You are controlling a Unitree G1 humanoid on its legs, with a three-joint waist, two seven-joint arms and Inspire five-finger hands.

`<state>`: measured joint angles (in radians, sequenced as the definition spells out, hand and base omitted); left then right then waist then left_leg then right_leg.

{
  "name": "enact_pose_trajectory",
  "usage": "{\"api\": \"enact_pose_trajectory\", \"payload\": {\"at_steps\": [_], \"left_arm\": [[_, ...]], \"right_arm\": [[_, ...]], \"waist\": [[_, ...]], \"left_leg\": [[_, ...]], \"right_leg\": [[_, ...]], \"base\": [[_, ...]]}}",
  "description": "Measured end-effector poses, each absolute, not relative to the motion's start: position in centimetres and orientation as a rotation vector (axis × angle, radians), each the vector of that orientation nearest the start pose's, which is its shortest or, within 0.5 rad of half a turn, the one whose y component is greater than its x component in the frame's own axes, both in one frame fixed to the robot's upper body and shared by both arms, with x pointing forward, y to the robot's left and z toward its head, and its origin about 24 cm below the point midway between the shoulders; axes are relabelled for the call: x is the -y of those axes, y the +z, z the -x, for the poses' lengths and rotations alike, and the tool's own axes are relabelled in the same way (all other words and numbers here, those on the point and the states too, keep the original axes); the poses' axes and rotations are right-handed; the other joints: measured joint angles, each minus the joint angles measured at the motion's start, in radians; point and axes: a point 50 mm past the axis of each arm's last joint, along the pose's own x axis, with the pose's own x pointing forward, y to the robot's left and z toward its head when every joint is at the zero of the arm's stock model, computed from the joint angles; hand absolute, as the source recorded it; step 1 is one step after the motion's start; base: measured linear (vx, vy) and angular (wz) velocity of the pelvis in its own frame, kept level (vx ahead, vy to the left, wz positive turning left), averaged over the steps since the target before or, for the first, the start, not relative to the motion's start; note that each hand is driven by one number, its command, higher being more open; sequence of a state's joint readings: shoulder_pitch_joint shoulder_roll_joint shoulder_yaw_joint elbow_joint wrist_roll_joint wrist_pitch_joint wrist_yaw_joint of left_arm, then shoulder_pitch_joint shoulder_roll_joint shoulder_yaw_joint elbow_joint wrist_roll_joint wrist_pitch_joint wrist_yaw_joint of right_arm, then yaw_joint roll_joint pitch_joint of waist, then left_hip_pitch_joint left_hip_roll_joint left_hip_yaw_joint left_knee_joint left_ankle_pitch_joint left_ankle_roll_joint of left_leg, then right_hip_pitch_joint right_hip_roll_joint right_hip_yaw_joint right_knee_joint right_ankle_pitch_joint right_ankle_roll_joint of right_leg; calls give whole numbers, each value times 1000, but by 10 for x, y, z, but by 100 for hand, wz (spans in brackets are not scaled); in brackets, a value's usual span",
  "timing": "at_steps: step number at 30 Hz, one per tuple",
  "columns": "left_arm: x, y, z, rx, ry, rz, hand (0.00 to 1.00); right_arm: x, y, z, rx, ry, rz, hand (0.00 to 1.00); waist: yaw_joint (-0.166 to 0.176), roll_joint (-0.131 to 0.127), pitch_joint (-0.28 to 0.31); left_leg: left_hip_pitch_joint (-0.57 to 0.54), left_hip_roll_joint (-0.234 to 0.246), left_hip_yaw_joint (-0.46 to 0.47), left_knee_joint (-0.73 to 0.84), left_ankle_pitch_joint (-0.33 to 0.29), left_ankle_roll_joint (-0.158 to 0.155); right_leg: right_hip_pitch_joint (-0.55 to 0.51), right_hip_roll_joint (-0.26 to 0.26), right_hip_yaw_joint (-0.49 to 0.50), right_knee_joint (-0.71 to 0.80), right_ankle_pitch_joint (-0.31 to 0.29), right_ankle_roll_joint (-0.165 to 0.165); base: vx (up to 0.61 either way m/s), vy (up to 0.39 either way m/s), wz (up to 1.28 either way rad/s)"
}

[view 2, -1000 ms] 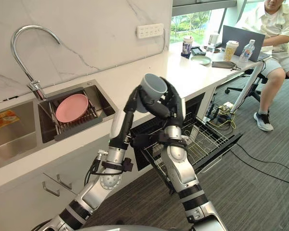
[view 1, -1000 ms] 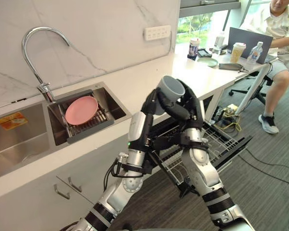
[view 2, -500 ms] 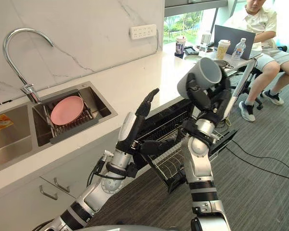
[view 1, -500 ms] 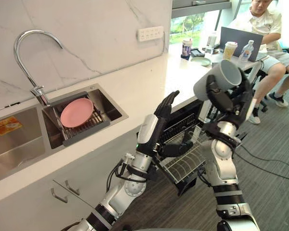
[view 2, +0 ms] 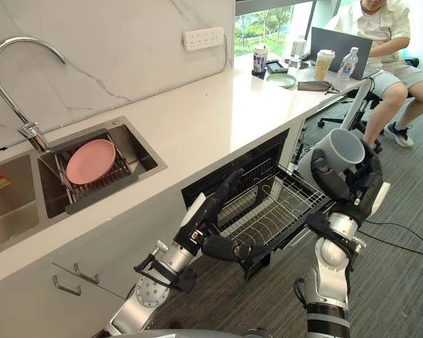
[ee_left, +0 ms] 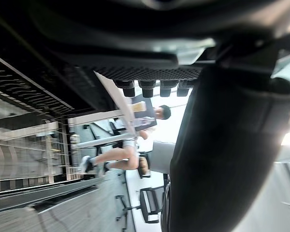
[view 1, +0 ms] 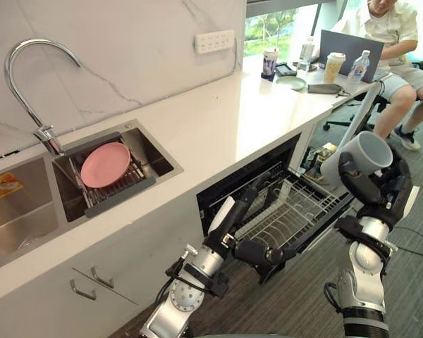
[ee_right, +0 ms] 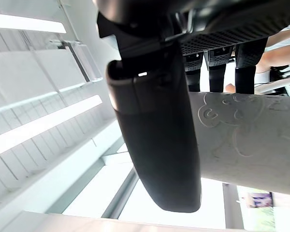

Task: Walk over to the sink, pick up the cup, carry it to the dishwasher, place the cup inside the dishwasher, then close the dishwasher door

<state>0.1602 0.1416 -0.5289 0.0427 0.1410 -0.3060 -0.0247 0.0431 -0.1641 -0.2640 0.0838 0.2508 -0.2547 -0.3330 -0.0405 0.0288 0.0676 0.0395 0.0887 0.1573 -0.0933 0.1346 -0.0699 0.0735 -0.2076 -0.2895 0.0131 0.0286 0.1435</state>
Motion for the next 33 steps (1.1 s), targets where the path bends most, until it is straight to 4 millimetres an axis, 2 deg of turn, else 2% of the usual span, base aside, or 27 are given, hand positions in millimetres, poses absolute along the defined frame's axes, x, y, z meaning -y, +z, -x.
{"api": "enact_pose_trajectory", "payload": {"at_steps": [1,3,4,7,8,12,14,19,26,28,33], "left_arm": [[-63,-1,-179,35,-547,-215,100],[-72,-14,-174,-13,-545,-308,100],[-82,-28,-168,-63,-543,-388,100],[-98,-50,-157,-169,-527,-474,100],[-109,-62,-151,-235,-496,-512,100],[-132,-89,-137,-398,-455,-606,100],[-146,-105,-122,-505,-440,-654,100],[-159,-109,-124,-533,-398,-711,100],[-188,-123,-117,-676,-350,-787,100],[-189,-123,-117,-678,-328,-772,100],[-189,-121,-121,-659,-313,-765,100]], "right_arm": [[265,39,-221,130,-610,-78,0],[265,29,-219,88,-587,-72,0],[262,21,-220,52,-562,-68,0],[255,8,-220,-12,-508,-51,0],[250,0,-220,-55,-470,-31,0],[241,-19,-221,-175,-378,23,0],[236,-31,-225,-263,-325,55,0],[239,-47,-231,-396,-307,112,0],[255,-46,-248,-474,-273,265,0],[261,-46,-248,-497,-263,315,0],[258,-46,-259,-531,-245,363,0]], "waist": [[0,-1,0],[2,-1,1],[4,-2,3],[4,-3,4],[8,-3,5],[27,-6,11],[32,-7,18],[55,-5,39],[55,-3,74],[61,-3,83],[67,1,106]], "left_leg": [[-6,1,-8,0,0,0],[-11,2,-13,0,-2,-1],[-14,-1,-19,0,-2,-2],[-13,-4,-34,0,-3,-1],[-13,-4,-40,0,-4,0],[-15,-8,-62,0,-4,0],[-15,-10,-76,0,-4,0],[-20,-15,-97,0,-3,2],[-23,-23,-118,0,-1,2],[-30,-28,-137,0,0,3],[-48,-35,-156,0,6,3]], "right_leg": [[0,0,-9,-1,0,0],[2,0,-18,-3,0,0],[4,0,-26,-4,0,-1],[21,0,-44,-17,-1,-1],[27,0,-51,-21,-1,-1],[45,0,-77,-30,0,0],[55,-1,-93,-31,-3,4],[67,-3,-114,-31,-6,8],[77,-8,-138,-31,-10,14],[83,-11,-160,-29,-15,17],[79,-16,-182,-26,-20,20]], "base": [[-10,-12,16],[-10,-10,17],[-9,-7,17],[-2,-8,17],[8,-12,14],[8,-15,19],[9,-15,22],[6,-14,13],[-5,-9,9],[-16,-11,26],[-1,-7,13]]}}
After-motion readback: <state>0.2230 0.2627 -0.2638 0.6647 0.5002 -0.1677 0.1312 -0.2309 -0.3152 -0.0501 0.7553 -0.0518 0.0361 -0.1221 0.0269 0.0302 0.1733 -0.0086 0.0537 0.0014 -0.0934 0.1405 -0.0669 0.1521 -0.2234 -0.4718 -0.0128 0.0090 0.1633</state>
